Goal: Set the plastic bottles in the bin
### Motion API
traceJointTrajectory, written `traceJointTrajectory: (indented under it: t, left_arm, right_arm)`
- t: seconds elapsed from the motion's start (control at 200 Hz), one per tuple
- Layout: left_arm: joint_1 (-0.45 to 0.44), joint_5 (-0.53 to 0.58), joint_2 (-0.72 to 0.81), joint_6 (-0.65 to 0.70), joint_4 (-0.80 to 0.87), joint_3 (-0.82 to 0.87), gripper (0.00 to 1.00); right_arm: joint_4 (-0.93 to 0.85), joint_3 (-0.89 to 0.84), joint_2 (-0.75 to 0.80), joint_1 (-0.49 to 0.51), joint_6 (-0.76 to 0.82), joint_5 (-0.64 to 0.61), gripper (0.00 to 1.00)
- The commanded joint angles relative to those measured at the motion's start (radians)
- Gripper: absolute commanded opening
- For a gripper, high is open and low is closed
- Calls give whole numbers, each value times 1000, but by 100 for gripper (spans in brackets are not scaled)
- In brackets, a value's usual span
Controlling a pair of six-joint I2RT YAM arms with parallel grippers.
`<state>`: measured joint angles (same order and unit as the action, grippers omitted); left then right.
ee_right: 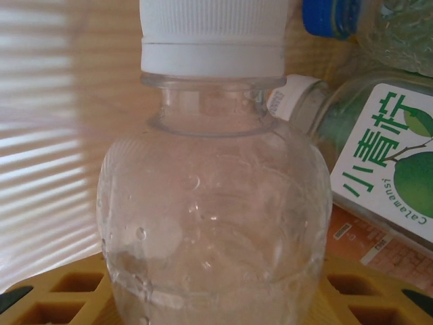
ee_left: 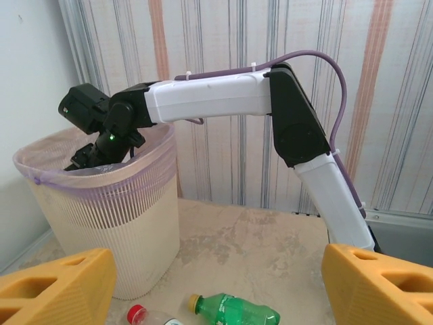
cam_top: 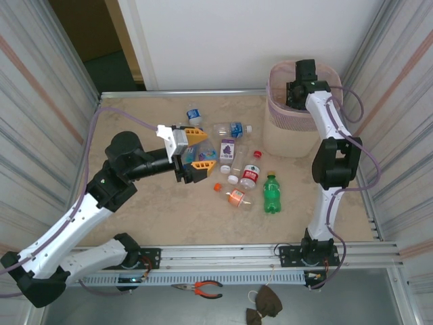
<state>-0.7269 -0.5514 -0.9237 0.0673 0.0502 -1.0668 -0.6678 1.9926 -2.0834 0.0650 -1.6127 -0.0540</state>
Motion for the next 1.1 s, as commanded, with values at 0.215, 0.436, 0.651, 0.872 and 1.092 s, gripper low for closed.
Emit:
traceJointTrajectory:
  t: [0.215,0.436,0.651,0.872,1.092]
  left_arm:
    - [-3,25,43,20,18,6,80]
    - [-3,27,49,11,26,0,80]
    - [-3,32,56,2,22,2,80]
    - [-3,30,54,3,23,-3,80]
    - [-3,35,57,6,22,4,80]
  right_arm:
    - [-41,-6,-86,-22,-103,9,44]
    - [-40,-18,-135,-24,-113,43,55]
    - [-41,-6,-121,-18,-109,35,75]
    - [-58,14,-54,-18,-95,6,84]
    - [-67,12,43,-20,-79,-32,87]
